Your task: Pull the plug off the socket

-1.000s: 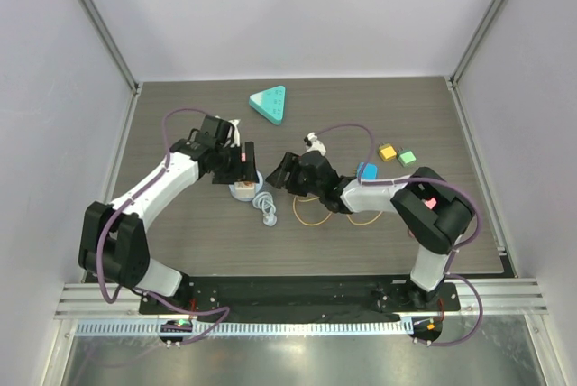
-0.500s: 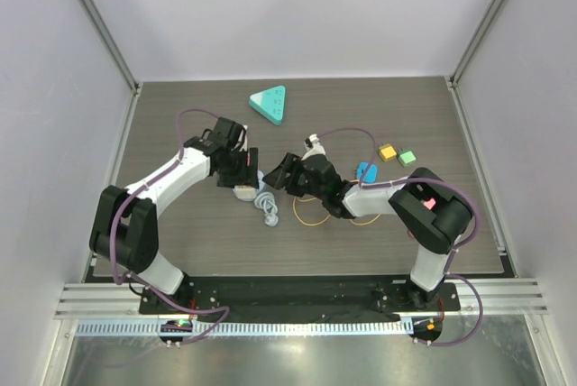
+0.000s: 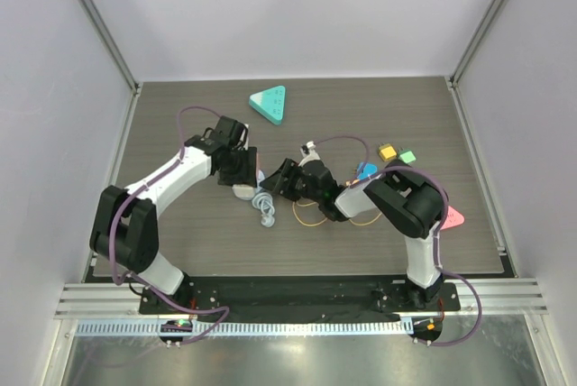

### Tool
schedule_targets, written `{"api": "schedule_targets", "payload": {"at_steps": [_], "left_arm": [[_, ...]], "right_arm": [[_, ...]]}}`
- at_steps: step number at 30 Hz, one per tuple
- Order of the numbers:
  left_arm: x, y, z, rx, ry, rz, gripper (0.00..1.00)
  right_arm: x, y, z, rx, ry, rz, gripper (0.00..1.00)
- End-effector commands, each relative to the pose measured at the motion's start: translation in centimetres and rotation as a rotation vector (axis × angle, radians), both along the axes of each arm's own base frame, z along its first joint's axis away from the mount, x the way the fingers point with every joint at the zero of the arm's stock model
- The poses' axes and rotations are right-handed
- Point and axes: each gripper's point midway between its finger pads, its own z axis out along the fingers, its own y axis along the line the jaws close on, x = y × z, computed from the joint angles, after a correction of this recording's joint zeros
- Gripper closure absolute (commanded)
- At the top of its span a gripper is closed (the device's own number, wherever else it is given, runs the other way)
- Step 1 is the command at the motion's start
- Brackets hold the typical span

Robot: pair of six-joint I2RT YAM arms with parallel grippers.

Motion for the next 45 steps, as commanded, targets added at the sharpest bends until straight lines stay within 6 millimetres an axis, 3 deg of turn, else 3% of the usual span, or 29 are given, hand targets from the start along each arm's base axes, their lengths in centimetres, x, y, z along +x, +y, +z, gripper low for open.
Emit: {"api": "schedule_targets", "payload": {"at_steps": [1, 11, 17, 21, 23, 24, 27, 30, 36, 40, 41, 43, 44, 45], "left_arm": [[0.8, 0.5, 2.7, 0.006, -0.105, -0.007, 1.0], [1.0, 0.2, 5.1, -0.05, -0.208, -0.011, 1.0], [1.1, 0.0, 5.0, -0.058, -0.203, -0.013, 1.0], [0.8, 0.2, 3.7, -0.037, -0.156, -0.009, 0.99], [0.6, 0.4, 2.9, -0.011, -0.116, -0.004, 0.83], [0.5, 0.7, 2.1, 0.015, -0.078, 0.001, 0.67], [0.4, 1.0, 1.3, 0.045, -0.051, 0.004, 0.42], [0.3, 1.3, 0.8, 0.076, -0.052, 0.007, 0.32], [0.5, 1.0, -0.1, 0.089, -0.026, -0.001, 0.28], [0.9, 0.7, -0.5, 0.086, -0.012, -0.004, 0.27], [1.0, 0.5, -0.5, 0.084, -0.01, -0.005, 0.32], [1.0, 0.6, -0.6, 0.089, 0.0, -0.009, 0.47], [1.1, 0.5, -0.5, 0.086, -0.002, -0.008, 0.69], [1.3, 0.7, -0.2, 0.081, -0.013, -0.001, 0.77]], "right_arm": [[0.9, 0.7, 2.5, 0.146, -0.056, 0.008, 0.41], [0.7, 1.6, 2.3, 0.264, -0.035, 0.071, 0.46], [0.3, 2.0, 2.1, 0.273, -0.02, 0.105, 0.46], [0.3, 1.4, 1.6, 0.266, -0.009, 0.075, 0.46], [0.3, 1.2, 1.7, 0.264, -0.009, 0.064, 0.46], [0.3, 1.2, 1.7, 0.262, -0.012, 0.064, 0.46], [0.2, 1.1, 1.5, 0.262, -0.01, 0.062, 0.45], [0.1, 0.9, 1.5, 0.262, -0.01, 0.059, 0.46], [0.0, 0.8, 1.5, 0.256, -0.008, 0.061, 0.46], [0.0, 1.2, 1.2, 0.245, 0.007, 0.075, 0.45], [0.0, 1.3, 0.9, 0.235, 0.016, 0.077, 0.45], [0.1, 1.4, 0.8, 0.226, 0.022, 0.079, 0.42], [0.1, 1.6, 0.7, 0.22, 0.03, 0.086, 0.42], [0.1, 1.7, 0.6, 0.217, 0.035, 0.092, 0.4]]}}
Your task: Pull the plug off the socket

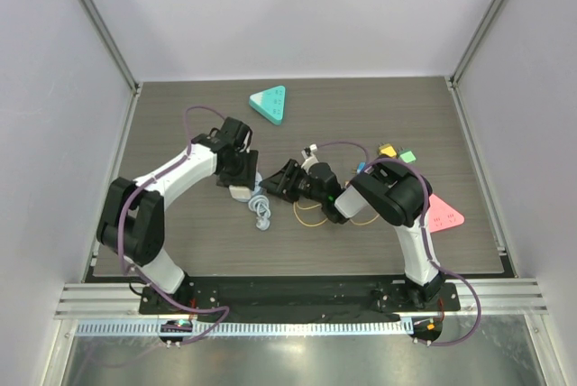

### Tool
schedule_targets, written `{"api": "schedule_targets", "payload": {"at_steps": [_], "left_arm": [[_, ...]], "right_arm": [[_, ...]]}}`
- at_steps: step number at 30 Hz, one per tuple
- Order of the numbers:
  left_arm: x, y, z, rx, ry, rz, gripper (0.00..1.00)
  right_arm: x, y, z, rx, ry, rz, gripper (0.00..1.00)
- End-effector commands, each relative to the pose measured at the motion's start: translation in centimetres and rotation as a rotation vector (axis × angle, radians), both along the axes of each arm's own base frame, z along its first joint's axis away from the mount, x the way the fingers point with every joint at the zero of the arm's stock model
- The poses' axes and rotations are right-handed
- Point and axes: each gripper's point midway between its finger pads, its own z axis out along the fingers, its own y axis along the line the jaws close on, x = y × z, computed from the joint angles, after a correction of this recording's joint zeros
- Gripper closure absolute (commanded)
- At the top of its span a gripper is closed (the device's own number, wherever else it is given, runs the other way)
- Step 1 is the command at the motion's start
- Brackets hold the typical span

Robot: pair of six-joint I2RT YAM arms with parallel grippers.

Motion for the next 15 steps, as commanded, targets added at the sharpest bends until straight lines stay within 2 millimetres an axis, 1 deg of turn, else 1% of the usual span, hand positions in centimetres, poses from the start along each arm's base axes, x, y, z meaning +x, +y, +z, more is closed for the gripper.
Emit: {"api": "schedule_targets", "payload": {"at_steps": [1, 2, 3, 4, 5, 7, 8, 9, 10, 11, 12, 15], "left_arm": [[1.4, -0.2, 1.8, -0.024, -0.062, 0.008, 0.83], [1.8, -0.3, 3.1, -0.049, -0.117, 0.011, 0.91], [1.8, 0.0, 3.3, -0.056, -0.133, 0.016, 0.96], [1.6, -0.4, 3.8, -0.088, -0.147, 0.005, 0.99], [1.9, -0.6, 4.9, -0.112, -0.19, 0.008, 1.0], [2.0, -0.8, 5.5, -0.138, -0.22, 0.005, 1.0], [1.9, -0.8, 6.2, -0.155, -0.242, 0.005, 1.0], [1.9, -0.8, 6.3, -0.162, -0.251, 0.008, 1.0], [2.0, -0.9, 7.1, -0.181, -0.282, 0.011, 1.0], [2.1, -0.9, 7.0, -0.185, -0.284, 0.011, 1.0], [2.0, -0.9, 7.4, -0.197, -0.299, 0.012, 1.0], [2.0, -1.2, 7.6, -0.219, -0.311, 0.009, 1.0]], "right_arm": [[0.5, 1.0, 1.3, 0.016, -0.035, 0.025, 0.4], [0.4, 1.1, 1.0, 0.01, -0.031, 0.03, 0.39], [0.5, 1.4, 1.2, 0.011, -0.033, 0.036, 0.39], [0.5, 1.4, 1.1, 0.008, -0.033, 0.039, 0.39], [0.6, 1.6, 1.1, 0.001, -0.03, 0.041, 0.38], [0.6, 2.0, 0.8, -0.007, -0.022, 0.052, 0.38], [0.7, 2.2, 0.9, -0.005, -0.024, 0.055, 0.39], [0.7, 2.4, 0.8, -0.004, -0.019, 0.06, 0.39], [0.7, 2.5, 0.9, -0.002, -0.018, 0.06, 0.38], [0.7, 2.5, 0.9, 0.0, -0.017, 0.061, 0.39], [0.6, 2.7, 1.0, 0.004, -0.017, 0.066, 0.39], [0.5, 3.2, 1.2, 0.013, -0.02, 0.081, 0.39]]}}
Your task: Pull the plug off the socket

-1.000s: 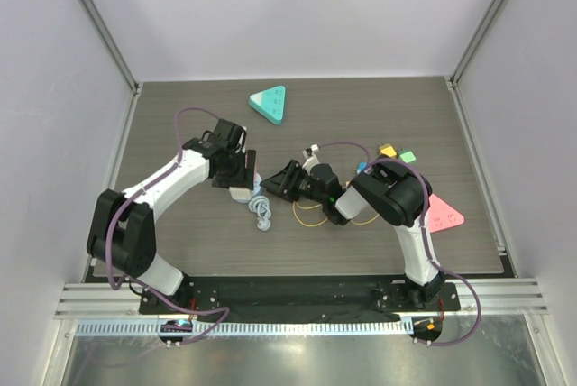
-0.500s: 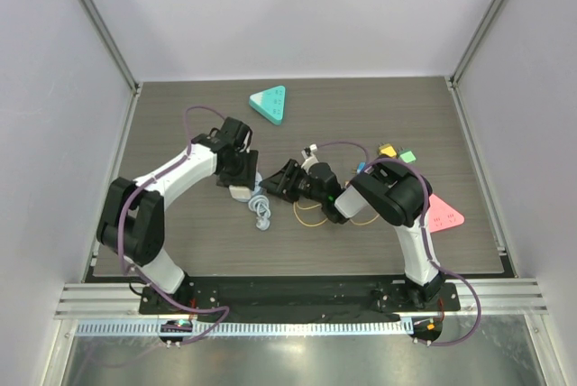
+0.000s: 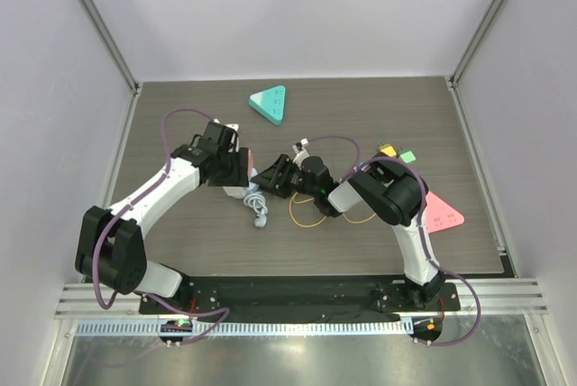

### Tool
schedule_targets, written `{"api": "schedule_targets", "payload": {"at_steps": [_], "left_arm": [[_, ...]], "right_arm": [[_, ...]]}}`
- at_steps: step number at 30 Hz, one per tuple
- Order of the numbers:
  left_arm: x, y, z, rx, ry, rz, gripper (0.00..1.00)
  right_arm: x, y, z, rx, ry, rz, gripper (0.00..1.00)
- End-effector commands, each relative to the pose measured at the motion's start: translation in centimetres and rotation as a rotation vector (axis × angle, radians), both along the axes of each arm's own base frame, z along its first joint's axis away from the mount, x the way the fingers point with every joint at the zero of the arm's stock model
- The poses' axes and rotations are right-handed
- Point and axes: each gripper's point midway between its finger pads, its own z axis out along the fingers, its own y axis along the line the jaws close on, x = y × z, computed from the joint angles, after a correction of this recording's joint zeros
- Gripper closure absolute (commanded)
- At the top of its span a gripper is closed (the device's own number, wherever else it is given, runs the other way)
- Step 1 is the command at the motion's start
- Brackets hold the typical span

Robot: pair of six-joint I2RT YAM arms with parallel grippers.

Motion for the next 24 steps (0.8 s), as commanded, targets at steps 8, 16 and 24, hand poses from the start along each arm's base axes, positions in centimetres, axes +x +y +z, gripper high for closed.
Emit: {"api": "schedule_targets", "payload": {"at_steps": [8, 16, 24], "left_arm": [[2.6, -2.7, 4.3, -0.166, -0.17, -0.026, 1.0], [2.7, -2.8, 4.7, -0.175, -0.18, -0.026, 1.0], [3.2, -1.5, 4.9, -0.18, -0.171, 0.02, 1.0]], "right_arm": [[-0.9, 2.3, 1.7, 0.146, -0.028, 0.07, 0.44], [0.0, 2.1, 1.1, 0.14, -0.014, 0.023, 0.96], [0.9, 1.7, -1.2, -0.022, 0.021, -0.032, 0.99]]}}
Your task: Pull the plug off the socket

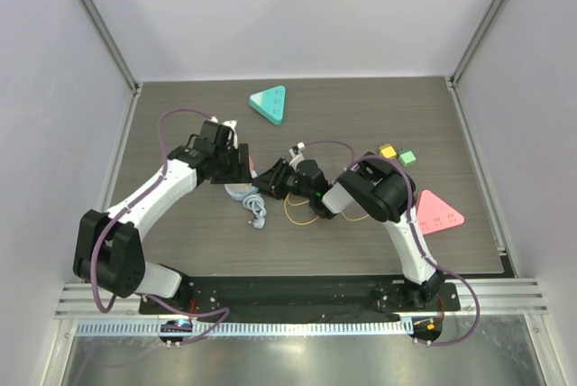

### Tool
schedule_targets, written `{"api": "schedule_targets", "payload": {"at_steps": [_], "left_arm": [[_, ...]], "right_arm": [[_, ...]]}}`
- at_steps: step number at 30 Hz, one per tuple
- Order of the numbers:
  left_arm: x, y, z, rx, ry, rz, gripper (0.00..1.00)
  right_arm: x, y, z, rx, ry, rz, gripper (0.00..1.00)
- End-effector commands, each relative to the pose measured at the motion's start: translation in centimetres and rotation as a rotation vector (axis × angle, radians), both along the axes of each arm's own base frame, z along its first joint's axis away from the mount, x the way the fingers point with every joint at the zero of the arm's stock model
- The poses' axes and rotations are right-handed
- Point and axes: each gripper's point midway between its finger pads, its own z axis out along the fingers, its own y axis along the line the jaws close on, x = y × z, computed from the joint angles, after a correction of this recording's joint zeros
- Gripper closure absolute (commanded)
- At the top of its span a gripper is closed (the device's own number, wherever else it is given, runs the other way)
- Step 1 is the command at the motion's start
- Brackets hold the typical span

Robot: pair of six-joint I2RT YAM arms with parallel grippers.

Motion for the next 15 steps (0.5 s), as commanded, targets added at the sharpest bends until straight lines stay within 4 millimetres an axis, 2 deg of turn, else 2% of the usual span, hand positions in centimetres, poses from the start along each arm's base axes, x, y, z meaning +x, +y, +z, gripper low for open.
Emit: {"api": "schedule_targets", "payload": {"at_steps": [1, 9, 13, 15], "left_arm": [[2.5, -0.6, 4.0, -0.103, -0.136, 0.021, 1.0], [1.7, 1.3, 4.6, -0.052, -0.159, 0.074, 1.0], [1.3, 3.8, 3.9, 0.049, -0.133, 0.184, 1.0], [0.2, 4.3, 3.1, 0.051, -0.063, 0.246, 1.0]], "right_arm": [[0.8, 0.3, 0.1, -0.094, -0.026, -0.032, 0.99], [2.0, -0.3, 0.0, -0.12, -0.027, -0.093, 0.99], [3.8, 0.0, 0.8, -0.16, -0.101, -0.111, 0.99], [4.9, -0.1, 0.9, -0.2, -0.133, -0.126, 0.99]]}}
